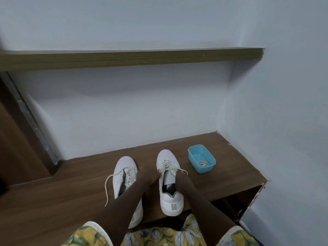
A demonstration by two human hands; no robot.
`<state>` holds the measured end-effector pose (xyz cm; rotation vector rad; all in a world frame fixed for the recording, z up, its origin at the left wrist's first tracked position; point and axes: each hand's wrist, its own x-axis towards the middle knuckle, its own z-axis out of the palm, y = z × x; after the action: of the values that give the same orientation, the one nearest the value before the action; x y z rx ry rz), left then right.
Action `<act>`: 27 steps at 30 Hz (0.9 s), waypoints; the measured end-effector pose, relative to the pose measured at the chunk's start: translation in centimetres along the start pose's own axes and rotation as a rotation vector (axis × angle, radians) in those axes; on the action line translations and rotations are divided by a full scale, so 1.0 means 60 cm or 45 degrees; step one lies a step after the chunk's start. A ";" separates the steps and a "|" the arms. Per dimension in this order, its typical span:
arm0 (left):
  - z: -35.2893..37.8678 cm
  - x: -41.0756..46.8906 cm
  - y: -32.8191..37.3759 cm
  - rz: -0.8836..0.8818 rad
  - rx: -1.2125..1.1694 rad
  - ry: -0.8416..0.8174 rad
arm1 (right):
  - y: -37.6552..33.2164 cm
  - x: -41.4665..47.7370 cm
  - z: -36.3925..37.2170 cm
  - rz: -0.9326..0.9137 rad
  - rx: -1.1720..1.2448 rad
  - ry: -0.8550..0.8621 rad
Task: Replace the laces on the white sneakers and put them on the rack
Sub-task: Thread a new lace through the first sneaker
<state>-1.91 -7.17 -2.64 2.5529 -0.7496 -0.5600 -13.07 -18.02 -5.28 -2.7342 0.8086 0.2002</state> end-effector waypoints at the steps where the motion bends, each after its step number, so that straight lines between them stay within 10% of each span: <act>1: -0.009 -0.005 0.002 -0.019 0.041 -0.028 | -0.001 -0.002 -0.001 -0.009 -0.004 -0.020; 5: -0.065 -0.031 0.009 -0.186 0.321 -0.278 | -0.004 -0.004 -0.004 -0.024 -0.019 -0.006; 14: -0.079 -0.038 0.004 -0.255 1.228 -0.130 | -0.012 -0.009 -0.012 0.077 0.092 -0.006; 27: -0.009 -0.022 0.034 0.170 0.499 0.157 | -0.017 -0.016 -0.018 0.096 0.113 -0.020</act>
<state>-3.50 -7.84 -0.83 2.8278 -1.0629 -0.2254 -13.28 -17.03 -3.79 -2.6190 0.8952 0.1960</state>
